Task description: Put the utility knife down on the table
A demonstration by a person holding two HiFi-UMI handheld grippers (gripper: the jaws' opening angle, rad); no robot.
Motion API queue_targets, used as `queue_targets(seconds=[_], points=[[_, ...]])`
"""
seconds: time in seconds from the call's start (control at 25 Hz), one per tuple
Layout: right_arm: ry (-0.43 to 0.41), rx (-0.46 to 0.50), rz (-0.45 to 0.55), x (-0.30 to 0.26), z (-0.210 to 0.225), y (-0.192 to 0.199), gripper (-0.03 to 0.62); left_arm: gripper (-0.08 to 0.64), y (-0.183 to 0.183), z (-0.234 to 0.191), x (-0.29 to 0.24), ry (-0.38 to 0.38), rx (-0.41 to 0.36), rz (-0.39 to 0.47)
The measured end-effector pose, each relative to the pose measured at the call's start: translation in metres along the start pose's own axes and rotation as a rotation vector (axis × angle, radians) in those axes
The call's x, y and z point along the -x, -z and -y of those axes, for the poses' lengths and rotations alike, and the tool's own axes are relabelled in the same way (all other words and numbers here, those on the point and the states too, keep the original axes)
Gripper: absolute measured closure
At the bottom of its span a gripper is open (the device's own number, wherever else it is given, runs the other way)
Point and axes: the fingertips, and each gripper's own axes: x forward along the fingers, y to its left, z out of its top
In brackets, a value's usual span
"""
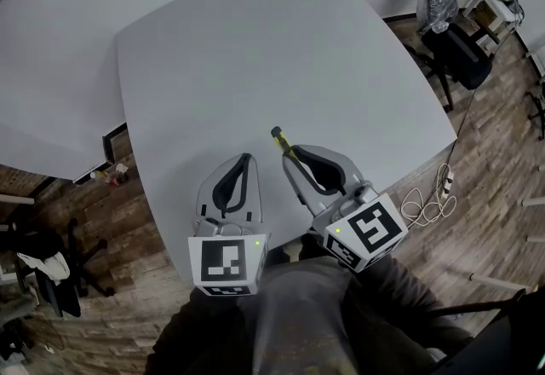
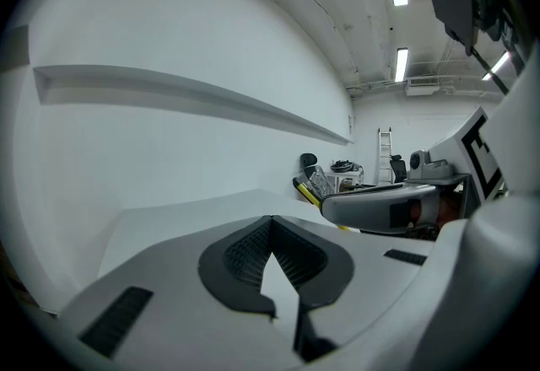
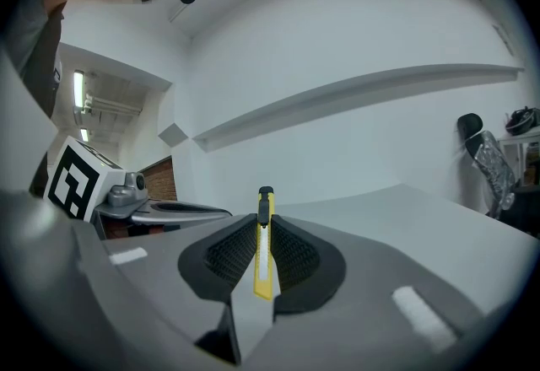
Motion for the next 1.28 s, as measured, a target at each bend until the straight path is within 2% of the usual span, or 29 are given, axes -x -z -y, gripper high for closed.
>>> queue_targets(seconds=[0.24,0.4,0.6,0.72,1.0,1.28], points=[[-0.049,-0.002,-0.009,-0.005,0.039,-0.006,0.540,0.557,-0.007,0.012,-0.033,-0.049,0.010,-0.005],[-0.091,-0.014,-0.025,-0.011,0.064,-0.003,0.541,0.558,-0.005,0.019,-0.055,-0.072,0.007,-0.051],[-0.164,-0.028,-0.041,-0.017,0.092,-0.002,0.541,0.557,-0.006,0.026,-0.082,-0.155,0.021,-0.057],[-0.203,-0.031,-0.056,-0.022,0.099,0.001,0.541,0.557,-0.004,0.030,-0.089,-0.174,0.018,-0.080],[-0.242,-0.032,-0.101,-0.068,0.093,0.011,0.541,0.558,0.009,-0.018,-0.092,-0.250,0.062,-0.075],[-0.238,-0.023,-0.145,-0.100,0.084,0.022,0.541,0.558,0.025,-0.044,-0.101,-0.225,0.100,-0.103]])
